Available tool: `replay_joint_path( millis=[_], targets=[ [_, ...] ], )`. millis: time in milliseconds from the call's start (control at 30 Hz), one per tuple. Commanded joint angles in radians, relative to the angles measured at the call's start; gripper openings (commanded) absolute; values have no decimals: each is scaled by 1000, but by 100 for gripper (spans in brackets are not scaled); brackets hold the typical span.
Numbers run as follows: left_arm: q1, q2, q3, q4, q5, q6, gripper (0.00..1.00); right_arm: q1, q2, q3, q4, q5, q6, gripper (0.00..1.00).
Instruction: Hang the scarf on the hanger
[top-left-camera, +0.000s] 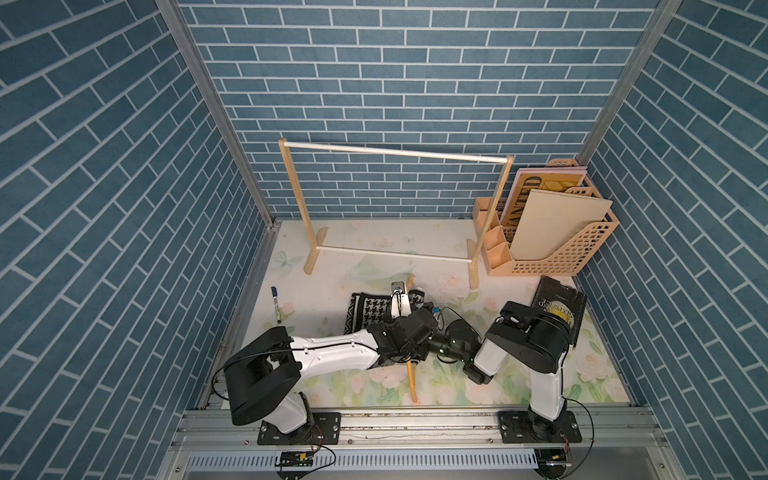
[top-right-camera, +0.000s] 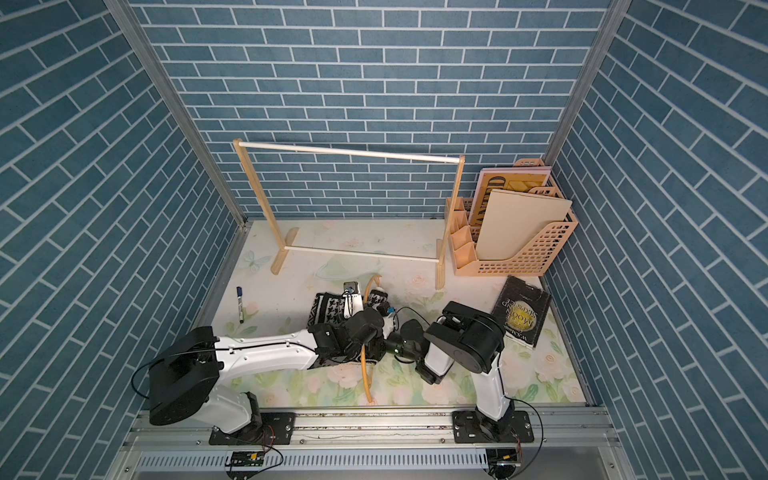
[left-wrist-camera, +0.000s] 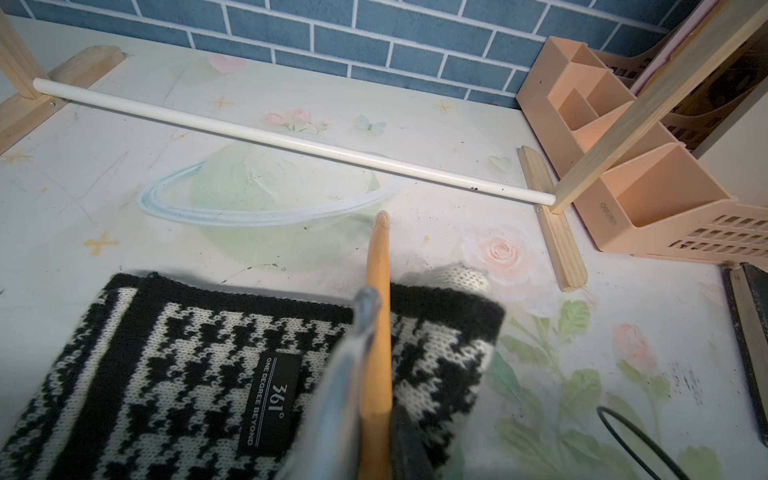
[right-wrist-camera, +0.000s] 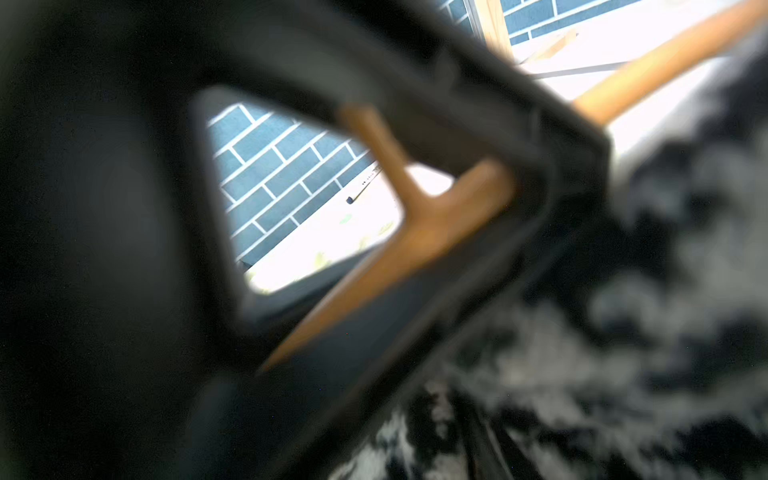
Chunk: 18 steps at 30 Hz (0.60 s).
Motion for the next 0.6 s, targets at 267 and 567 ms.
replay_joint_path(
  millis=[267,567],
  targets=[
    [0,14,-8,-57,31,2,0,19,-262,-156,-123,73,-66,57],
    [9,18,-10,-60,27,2,0,19,-557,-258,-478,370,-161,51]
  ],
)
